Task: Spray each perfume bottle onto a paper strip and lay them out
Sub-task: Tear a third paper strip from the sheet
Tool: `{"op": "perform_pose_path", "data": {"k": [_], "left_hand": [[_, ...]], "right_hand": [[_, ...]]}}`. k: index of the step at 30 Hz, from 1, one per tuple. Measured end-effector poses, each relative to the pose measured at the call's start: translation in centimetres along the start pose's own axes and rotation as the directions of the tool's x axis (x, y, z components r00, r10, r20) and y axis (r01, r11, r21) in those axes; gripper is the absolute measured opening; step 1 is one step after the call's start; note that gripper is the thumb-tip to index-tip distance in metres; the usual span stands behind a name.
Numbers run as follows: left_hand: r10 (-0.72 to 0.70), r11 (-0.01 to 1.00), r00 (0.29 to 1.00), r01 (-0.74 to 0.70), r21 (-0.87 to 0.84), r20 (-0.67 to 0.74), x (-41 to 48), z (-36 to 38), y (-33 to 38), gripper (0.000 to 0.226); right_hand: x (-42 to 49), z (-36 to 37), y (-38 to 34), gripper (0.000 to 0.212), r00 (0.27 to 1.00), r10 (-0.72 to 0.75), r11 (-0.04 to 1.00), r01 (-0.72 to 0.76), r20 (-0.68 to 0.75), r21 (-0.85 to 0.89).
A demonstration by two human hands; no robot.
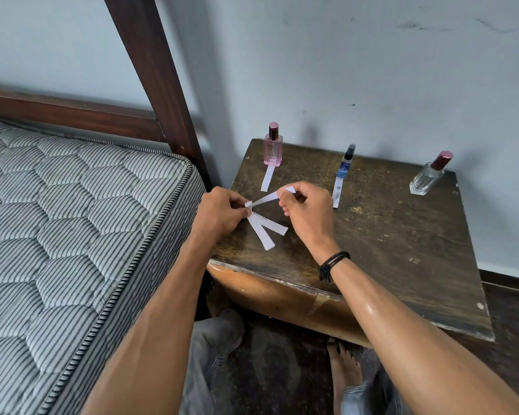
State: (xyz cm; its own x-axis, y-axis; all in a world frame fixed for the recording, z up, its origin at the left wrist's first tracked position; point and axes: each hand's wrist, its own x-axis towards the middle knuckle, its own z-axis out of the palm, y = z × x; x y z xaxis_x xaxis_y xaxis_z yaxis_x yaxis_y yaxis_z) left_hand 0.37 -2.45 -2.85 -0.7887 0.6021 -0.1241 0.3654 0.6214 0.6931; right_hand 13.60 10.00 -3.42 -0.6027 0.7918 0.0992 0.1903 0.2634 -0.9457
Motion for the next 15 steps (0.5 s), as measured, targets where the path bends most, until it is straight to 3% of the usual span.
{"op": "perform_pose_path", "data": {"k": [8,15], "left_hand": [[-0.029,1.000,1.000,0.028,0.012,0.003,-0.2,0.0,0.4,0.009],[-0.028,1.000,1.000,0.028,-0.004,0.004,-0.1,0.0,0.3,0.011]], "right_hand": [[-0.4,0.5,0.0,0.028,0.999,-0.006,1.000,0.006,-0.046,0.014],[-1.1,1.2,0.6,0.029,0.989,0.085,0.993,-0.074,-0.124,0.089]]}}
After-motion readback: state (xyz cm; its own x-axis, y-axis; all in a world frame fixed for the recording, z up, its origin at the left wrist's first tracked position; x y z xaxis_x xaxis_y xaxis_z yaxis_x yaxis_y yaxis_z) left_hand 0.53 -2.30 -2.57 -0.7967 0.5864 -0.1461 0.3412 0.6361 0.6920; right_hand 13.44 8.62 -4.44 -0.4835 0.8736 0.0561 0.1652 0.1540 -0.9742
